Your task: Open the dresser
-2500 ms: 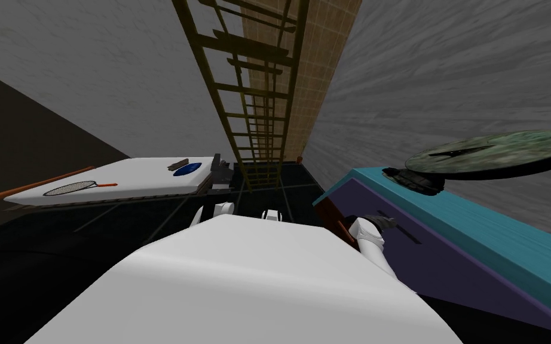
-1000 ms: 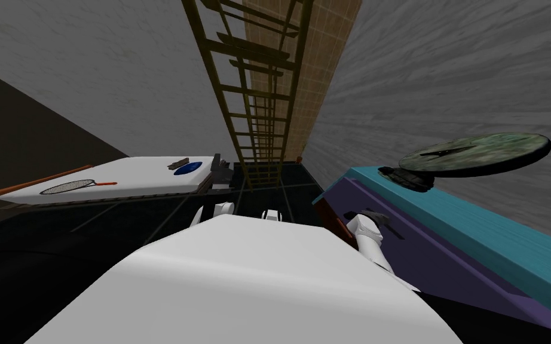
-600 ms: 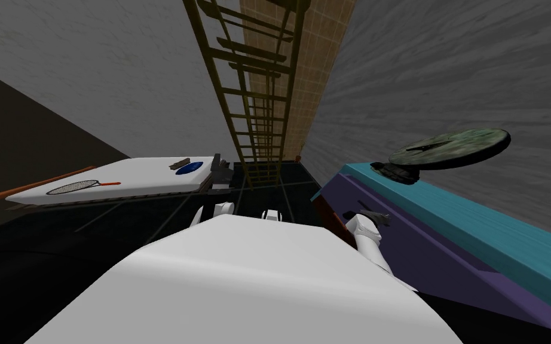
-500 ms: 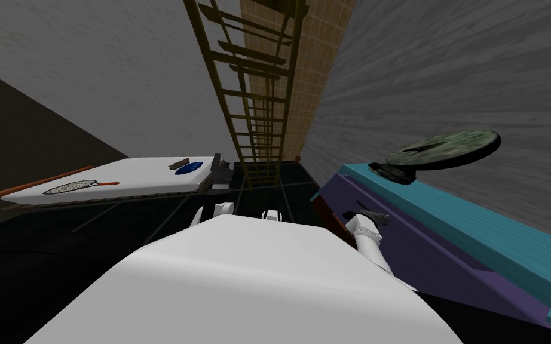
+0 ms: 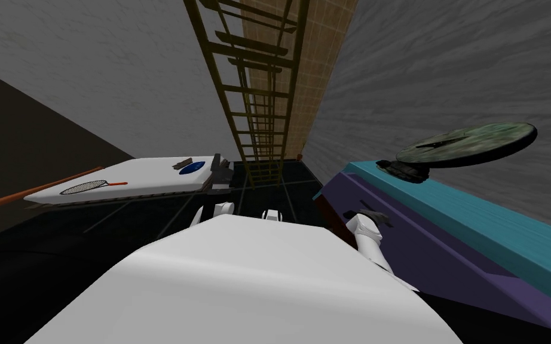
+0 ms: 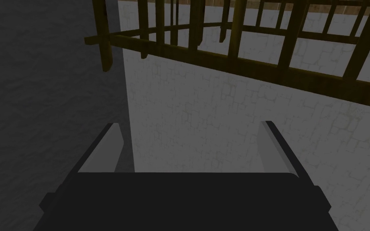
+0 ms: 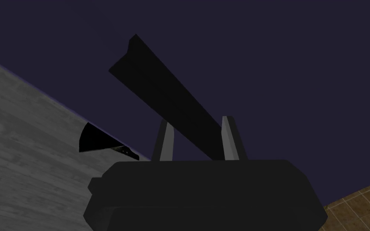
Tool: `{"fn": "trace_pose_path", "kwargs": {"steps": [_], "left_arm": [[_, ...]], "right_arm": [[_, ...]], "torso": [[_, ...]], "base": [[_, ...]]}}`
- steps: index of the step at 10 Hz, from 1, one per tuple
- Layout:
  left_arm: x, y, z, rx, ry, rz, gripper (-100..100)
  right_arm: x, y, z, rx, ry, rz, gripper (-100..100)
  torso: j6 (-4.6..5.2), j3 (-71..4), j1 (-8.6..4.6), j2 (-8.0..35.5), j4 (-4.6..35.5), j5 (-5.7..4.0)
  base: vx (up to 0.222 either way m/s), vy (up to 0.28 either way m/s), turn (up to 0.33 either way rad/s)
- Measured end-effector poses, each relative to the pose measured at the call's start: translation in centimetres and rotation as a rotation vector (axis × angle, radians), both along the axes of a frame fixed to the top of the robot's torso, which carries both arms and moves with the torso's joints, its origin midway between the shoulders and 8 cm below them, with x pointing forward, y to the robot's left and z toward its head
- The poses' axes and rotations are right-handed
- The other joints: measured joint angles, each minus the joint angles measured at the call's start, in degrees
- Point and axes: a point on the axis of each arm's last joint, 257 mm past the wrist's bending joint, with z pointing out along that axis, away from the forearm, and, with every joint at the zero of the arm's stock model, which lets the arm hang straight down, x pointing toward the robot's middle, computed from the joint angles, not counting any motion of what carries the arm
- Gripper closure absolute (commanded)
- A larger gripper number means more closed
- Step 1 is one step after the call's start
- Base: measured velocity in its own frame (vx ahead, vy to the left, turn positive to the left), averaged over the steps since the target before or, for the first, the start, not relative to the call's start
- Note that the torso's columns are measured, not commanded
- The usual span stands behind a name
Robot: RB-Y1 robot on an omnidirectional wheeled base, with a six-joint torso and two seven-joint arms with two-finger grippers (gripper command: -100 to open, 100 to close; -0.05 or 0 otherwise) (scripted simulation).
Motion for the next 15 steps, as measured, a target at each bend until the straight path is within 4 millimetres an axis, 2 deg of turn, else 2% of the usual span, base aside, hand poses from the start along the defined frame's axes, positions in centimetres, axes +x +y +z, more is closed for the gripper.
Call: {"fn": "trace_pose_path", "kwargs": {"steps": [2, 3, 7, 13, 14, 15], "left_arm": [[0.0, 0.0, 0.0, 0.000, 0.000, 0.000, 0], [0.0, 0.0, 0.0, 0.000, 0.000, 0.000, 0], [0.0, 0.0, 0.0, 0.000, 0.000, 0.000, 0], [0.0, 0.0, 0.0, 0.000, 0.000, 0.000, 0], [0.0, 0.0, 0.0, 0.000, 0.000, 0.000, 0], [0.0, 0.0, 0.0, 0.000, 0.000, 0.000, 0]], "right_arm": [[0.4, 0.1, 0.1, 0.003, 0.000, 0.004, 100], [0.3, 0.3, -0.4, 0.010, 0.006, 0.005, -100], [0.6, -1.6, 0.9, 0.016, 0.009, 0.012, -100], [0.7, -4.9, 3.0, 0.031, 0.017, 0.022, -100], [0.6, -4.9, 2.8, 0.035, 0.023, 0.022, 0], [0.5, -4.8, 2.4, 0.039, 0.027, 0.022, 0]], "torso": [[0.08, -0.13, -0.05, -0.15, 0.02, 0.15], [0.03, -0.21, -0.35, -0.26, 0.01, 0.16], [-0.16, -0.32, -0.52, -0.55, -0.23, -0.28], [-0.16, -0.20, 0.09, -0.23, 0.08, 0.33], [-0.18, -0.17, 0.02, -0.21, 0.03, 0.23], [-0.15, -0.20, -0.09, -0.26, -0.02, 0.14]], "base": [[-0.036, 0.160, -0.005], [0.008, 0.059, -0.024], [0.004, 0.055, -0.015], [0.009, 0.057, -0.016], [0.000, 0.000, 0.000], [0.000, 0.000, 0.000]]}}
